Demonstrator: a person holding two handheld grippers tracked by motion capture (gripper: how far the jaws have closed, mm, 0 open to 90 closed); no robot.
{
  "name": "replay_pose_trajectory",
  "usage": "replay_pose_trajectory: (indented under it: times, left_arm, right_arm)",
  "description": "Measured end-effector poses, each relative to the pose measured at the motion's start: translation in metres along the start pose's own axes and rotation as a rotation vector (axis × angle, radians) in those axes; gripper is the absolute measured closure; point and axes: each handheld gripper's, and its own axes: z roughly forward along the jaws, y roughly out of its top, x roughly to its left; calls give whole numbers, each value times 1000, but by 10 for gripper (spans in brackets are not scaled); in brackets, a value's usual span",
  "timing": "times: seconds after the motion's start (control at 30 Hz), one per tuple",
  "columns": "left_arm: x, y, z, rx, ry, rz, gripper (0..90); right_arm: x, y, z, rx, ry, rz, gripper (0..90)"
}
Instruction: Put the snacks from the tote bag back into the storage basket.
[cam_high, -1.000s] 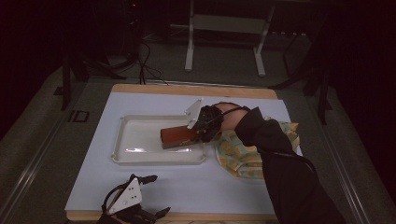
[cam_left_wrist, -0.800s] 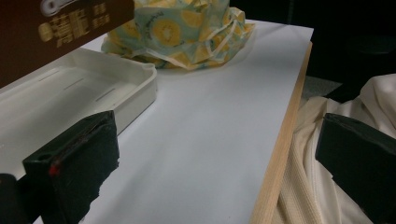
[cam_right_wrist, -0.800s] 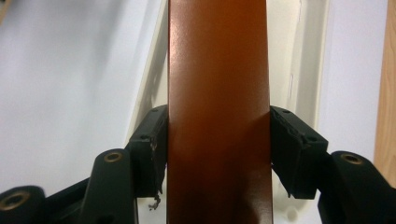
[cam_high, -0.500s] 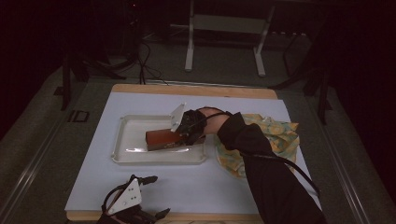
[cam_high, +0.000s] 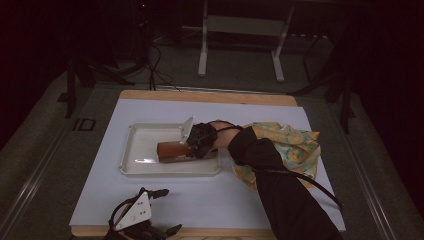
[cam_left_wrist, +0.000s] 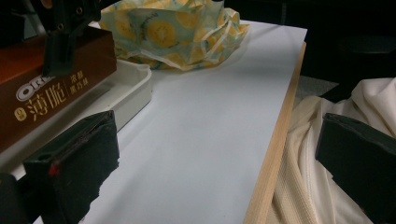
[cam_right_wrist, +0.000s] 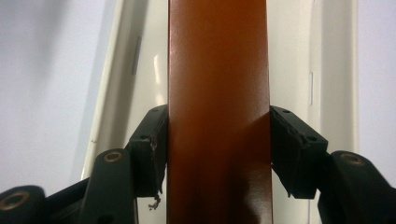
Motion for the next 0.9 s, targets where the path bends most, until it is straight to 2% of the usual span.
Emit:
replay_pose_trajectory:
  times: [0.13, 0.37, 0.9]
  left_arm:
    - [0, 0, 0, 1, -2, 0, 0]
    - [0, 0, 0, 1, -4, 1, 0]
    - [0, 0, 0, 2, -8, 0, 0]
  right_arm:
    - [-3, -4, 6, 6, 2, 28, 426]
    - [0, -8, 18, 29, 30, 27, 426]
    - [-2, -10, 26, 45, 51, 47, 403]
